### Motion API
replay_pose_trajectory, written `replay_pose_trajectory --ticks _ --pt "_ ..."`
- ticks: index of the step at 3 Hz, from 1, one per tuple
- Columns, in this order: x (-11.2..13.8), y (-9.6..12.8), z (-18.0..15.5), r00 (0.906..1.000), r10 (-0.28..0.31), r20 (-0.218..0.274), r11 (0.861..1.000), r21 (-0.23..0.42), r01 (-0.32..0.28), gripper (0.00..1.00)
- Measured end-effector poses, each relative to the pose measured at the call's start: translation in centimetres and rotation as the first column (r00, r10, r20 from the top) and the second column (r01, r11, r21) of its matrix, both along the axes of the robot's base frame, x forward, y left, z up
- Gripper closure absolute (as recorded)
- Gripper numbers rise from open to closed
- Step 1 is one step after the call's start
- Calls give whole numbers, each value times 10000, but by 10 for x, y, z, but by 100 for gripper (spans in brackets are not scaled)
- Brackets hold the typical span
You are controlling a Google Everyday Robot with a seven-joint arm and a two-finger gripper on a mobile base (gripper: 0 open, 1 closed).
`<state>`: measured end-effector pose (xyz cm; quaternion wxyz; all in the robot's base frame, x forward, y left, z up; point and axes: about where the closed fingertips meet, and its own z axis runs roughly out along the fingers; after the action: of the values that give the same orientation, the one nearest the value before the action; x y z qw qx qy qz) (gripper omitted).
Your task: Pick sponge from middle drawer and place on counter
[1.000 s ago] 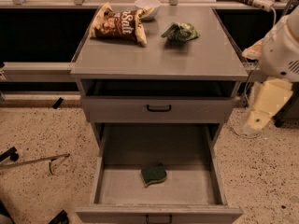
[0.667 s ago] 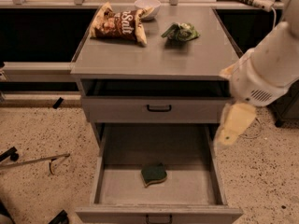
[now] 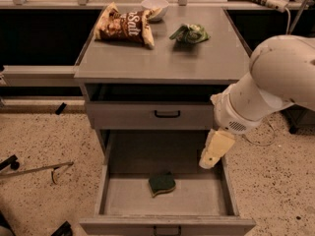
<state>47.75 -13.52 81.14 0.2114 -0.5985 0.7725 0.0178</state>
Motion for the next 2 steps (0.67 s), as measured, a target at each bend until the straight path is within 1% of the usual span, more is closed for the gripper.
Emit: replay_pose_trajectory --ticks 1,2 --pt "0 0 0 10000 0 0 10000 0 0 0" --pt "7 16 -23 9997 207 -129 9995 254 -203 0"
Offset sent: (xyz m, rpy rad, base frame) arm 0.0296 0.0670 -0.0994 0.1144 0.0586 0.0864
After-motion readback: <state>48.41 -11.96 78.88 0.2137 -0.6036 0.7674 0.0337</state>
